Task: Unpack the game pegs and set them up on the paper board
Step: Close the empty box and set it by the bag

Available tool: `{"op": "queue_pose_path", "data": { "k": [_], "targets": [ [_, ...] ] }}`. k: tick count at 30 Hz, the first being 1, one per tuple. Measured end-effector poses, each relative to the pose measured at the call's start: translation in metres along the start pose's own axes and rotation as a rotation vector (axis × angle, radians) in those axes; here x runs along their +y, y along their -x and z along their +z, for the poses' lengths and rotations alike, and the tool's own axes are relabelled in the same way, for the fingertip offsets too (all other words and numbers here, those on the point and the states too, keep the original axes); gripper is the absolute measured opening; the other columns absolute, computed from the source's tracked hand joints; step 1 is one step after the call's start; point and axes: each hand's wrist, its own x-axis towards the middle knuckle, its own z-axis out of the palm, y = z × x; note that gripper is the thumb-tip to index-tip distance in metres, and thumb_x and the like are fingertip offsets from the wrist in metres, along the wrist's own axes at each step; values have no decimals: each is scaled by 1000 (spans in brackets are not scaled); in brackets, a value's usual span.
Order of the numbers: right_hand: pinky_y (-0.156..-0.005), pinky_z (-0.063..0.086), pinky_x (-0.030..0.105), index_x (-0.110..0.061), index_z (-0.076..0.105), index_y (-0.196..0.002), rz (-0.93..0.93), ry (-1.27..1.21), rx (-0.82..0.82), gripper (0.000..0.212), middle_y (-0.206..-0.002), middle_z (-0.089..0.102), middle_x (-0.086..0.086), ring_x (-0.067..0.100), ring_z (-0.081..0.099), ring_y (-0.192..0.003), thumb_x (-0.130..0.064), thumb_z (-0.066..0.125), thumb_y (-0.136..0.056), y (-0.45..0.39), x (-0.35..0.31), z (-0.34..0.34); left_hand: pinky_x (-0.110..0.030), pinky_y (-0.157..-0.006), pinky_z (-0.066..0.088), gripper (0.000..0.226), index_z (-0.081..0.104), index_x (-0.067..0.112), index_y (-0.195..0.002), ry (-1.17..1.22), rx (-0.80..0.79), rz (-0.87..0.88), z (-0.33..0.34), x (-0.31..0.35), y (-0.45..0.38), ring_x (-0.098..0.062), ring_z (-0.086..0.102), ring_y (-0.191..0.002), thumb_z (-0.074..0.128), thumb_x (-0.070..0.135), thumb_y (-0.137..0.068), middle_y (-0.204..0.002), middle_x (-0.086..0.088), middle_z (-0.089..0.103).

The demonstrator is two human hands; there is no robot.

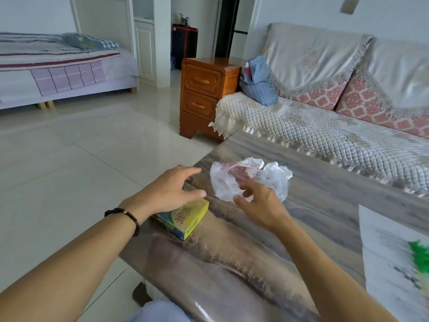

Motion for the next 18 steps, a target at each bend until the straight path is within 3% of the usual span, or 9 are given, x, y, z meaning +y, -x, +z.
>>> {"op": "queue_pose_path", "data": {
  "k": [3,8,11,14,16,18],
  "targets": [
    [-80,42,26,-15,59,-123,66,8,98,35,-108,65,-2,17,60,-96,-30,55,-92,-10,32,-24,-24,-98,35,73,36,28,-147,-25,9,84,21,35,-30,-14,41,-132,68,47,-85,-147,4,40],
    [-89,45,34,-14,57,-124,180,27,274,33,-119,61,8,26,59,-104,-24,51,-93,-53,92,-48,-45,-105,40,98,24,31,-148,-119,-128,-15,67,72,-89,-23,31,-138,68,71,-70,-149,2,36],
    [-97,40,37,-14,53,-131,223,68,250,40,-129,54,16,32,51,-118,-32,50,-95,-93,118,-55,-55,-111,29,118,11,28,-152,-184,-227,-115,95,74,-123,-29,17,-146,69,77,-62,-159,0,21],
    [-105,38,42,-17,48,-136,200,82,112,53,-137,52,14,31,44,-128,-48,49,-92,-137,127,-52,-69,-110,17,128,0,29,-154,-273,-294,-172,114,67,-149,-37,0,-148,66,82,-58,-163,-4,8],
    [-107,36,47,-19,48,-137,182,83,6,68,-141,49,11,31,40,-132,-63,47,-85,-164,121,-44,-69,-109,21,122,9,31,-152,-285,-305,-157,120,60,-158,-38,6,-148,67,80,-58,-160,-4,18],
    [-106,38,48,-17,54,-131,175,96,-75,72,-137,54,10,32,43,-130,-69,44,-81,-184,112,-32,-58,-103,35,93,37,30,-136,-304,-278,-107,121,54,-160,-31,32,-138,70,73,-61,-142,2,43]
  ]
}}
